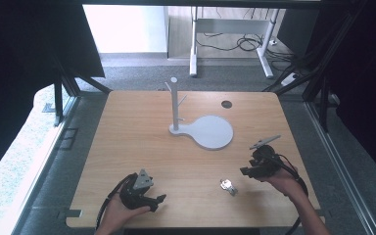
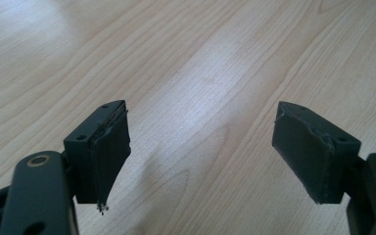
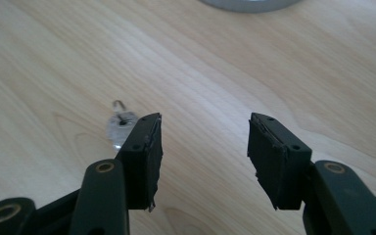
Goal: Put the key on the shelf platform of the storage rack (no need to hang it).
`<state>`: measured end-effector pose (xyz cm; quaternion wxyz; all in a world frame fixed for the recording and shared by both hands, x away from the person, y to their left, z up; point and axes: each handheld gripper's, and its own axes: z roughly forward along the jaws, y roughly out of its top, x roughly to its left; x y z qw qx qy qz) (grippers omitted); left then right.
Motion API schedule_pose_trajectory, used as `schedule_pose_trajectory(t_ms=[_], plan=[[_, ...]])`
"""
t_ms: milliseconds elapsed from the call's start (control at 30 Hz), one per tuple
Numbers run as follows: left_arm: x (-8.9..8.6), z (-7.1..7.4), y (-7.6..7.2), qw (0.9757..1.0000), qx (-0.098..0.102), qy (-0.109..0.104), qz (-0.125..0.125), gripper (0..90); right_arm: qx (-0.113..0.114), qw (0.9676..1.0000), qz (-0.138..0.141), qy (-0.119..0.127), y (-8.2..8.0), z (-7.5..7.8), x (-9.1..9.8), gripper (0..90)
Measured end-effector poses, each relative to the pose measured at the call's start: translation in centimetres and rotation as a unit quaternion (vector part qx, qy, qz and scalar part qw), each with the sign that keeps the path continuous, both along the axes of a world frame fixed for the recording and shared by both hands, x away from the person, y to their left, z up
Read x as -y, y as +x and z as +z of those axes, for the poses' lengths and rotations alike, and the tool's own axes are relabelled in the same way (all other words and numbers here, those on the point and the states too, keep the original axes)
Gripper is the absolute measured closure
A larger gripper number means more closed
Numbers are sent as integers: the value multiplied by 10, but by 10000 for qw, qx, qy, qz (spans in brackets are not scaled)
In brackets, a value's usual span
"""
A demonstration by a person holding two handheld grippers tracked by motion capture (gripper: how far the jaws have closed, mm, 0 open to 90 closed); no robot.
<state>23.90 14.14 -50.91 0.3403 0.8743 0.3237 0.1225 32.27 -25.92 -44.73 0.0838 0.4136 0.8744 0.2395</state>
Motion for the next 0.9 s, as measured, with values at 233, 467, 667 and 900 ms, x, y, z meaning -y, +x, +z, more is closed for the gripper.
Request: schedule_pose_trajectory(t_ms=[233, 467, 667, 900], plan=[[-1, -1, -2, 10000, -34, -71, -4, 222, -169, 9997, 136, -83, 2, -3, -19, 495], [-5, 4, -5, 9999, -13, -158, 38, 226, -234, 9990, 296, -247, -3, -3, -37, 497], [-1, 5, -7, 9999, 3, -149, -38, 225, -374, 9982, 340, -322, -1, -5, -47, 530], [-4, 8, -9, 9999, 78, -92, 29, 224, -567, 9960, 493, -484, -2, -16, -57, 571]])
